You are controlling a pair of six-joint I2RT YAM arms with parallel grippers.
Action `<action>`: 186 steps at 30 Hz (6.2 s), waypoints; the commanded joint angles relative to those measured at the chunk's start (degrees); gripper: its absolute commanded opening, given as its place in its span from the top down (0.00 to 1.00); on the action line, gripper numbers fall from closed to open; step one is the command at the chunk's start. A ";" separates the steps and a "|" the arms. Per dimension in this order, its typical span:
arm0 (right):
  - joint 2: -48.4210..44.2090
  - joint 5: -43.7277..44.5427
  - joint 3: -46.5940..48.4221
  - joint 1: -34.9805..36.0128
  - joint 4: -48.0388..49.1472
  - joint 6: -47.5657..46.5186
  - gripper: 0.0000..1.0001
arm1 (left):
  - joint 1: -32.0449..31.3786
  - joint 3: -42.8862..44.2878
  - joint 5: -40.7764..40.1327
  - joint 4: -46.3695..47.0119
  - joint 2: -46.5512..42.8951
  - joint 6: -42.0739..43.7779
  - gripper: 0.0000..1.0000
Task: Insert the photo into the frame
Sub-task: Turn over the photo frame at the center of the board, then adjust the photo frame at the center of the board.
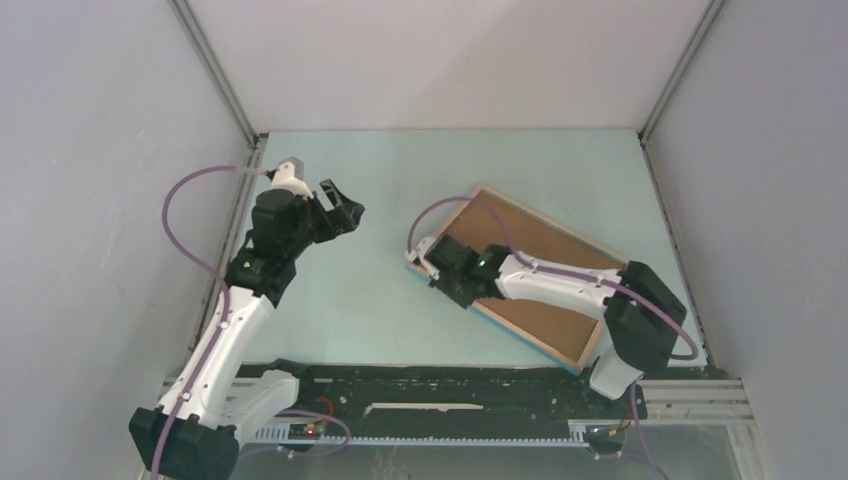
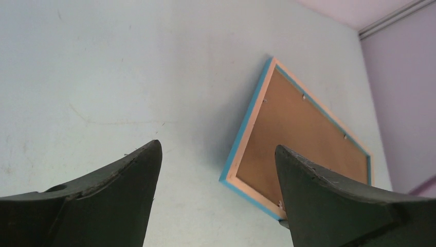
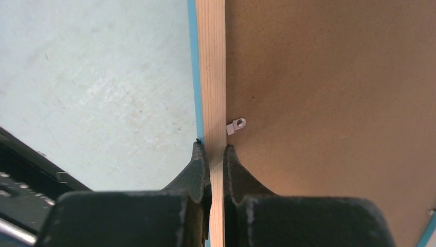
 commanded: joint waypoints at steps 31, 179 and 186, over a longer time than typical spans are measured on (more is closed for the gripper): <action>10.13 -55.97 50.43 -32.48 -0.93 44.94 1.00 | 0.57 -0.67 12.47 0.13 -4.78 -9.13 0.12; 3.97 -48.33 4.32 -82.83 15.46 32.69 0.24 | -15.28 40.17 12.46 36.01 78.75 -46.39 0.14; -0.99 -44.40 4.35 -86.39 10.42 31.53 0.23 | -17.37 50.27 14.18 39.82 86.58 -49.99 0.15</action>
